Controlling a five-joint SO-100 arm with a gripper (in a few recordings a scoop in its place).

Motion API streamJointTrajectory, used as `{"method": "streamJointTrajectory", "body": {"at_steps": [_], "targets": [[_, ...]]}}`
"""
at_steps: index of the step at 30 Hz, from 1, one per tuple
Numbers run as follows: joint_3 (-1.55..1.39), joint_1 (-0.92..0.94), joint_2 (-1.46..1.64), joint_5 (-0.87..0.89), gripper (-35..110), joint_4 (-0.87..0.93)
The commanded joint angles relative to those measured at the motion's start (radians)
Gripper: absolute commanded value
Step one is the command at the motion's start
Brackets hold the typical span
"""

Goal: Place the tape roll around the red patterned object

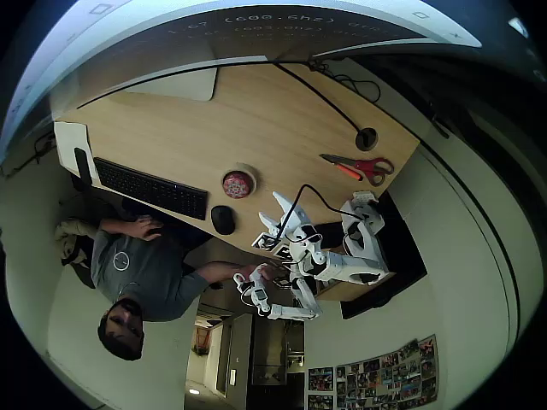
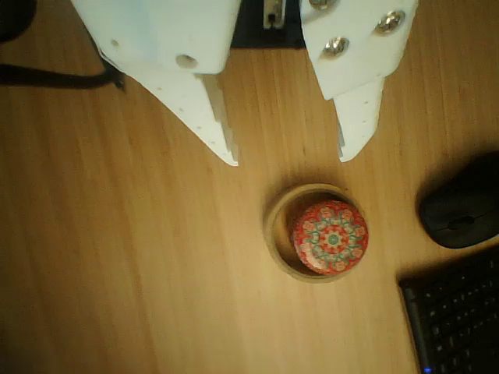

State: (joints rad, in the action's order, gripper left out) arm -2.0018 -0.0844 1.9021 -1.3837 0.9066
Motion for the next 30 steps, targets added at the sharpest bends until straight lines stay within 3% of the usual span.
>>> {"method": "streamJointTrajectory", "body": {"at_steps": [1, 30], "targets": [[-0.051, -0.011, 0.08, -0.023, 33, -0.026], [-0.127, 0.003, 0.183, -0.078, 32, -0.018]]}}
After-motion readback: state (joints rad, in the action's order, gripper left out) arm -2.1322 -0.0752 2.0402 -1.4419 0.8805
